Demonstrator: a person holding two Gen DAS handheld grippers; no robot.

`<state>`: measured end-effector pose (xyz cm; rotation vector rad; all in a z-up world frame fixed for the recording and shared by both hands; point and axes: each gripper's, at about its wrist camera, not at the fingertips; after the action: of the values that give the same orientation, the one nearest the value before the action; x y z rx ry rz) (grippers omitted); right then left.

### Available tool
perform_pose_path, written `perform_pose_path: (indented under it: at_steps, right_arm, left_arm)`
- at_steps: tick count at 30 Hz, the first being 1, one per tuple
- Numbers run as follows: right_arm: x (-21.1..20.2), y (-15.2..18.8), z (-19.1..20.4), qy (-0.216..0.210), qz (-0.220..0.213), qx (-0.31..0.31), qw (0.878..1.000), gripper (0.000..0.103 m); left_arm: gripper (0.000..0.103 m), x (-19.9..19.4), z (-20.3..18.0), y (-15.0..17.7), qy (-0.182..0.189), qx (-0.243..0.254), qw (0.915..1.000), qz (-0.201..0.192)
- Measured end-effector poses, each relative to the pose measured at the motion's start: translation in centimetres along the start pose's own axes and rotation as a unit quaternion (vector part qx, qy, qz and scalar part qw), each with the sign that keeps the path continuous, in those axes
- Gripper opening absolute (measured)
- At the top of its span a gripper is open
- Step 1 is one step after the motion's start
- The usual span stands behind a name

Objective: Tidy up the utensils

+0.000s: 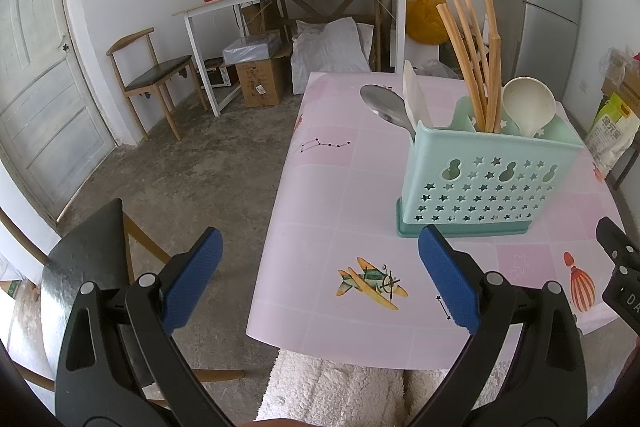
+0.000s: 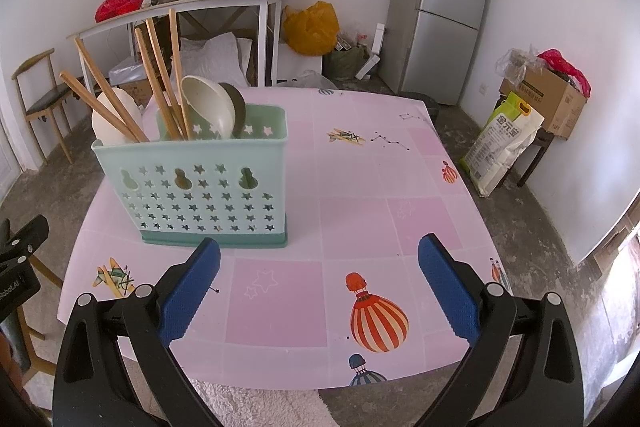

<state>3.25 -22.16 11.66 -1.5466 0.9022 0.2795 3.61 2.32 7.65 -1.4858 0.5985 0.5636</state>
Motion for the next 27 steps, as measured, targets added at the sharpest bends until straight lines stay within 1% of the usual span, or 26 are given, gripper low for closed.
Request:
perform_pose_path:
  at_steps: [27]
  right_arm:
    - [0.03,-0.22,0.43,-0.001,-0.002,-0.005,1.0,0.096]
  left_arm:
    - [0.095,0.4,0.1,-0.04,0.001,-0.002,1.0,-0.002]
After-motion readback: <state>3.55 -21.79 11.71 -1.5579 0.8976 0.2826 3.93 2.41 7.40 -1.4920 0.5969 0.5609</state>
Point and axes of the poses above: each gripper's, at about its wrist camera, not at the fingertips, and x roughly the way its jaws point, z to its left, y to its underside, and after that the axes turned 8 degrees about y, right-handed
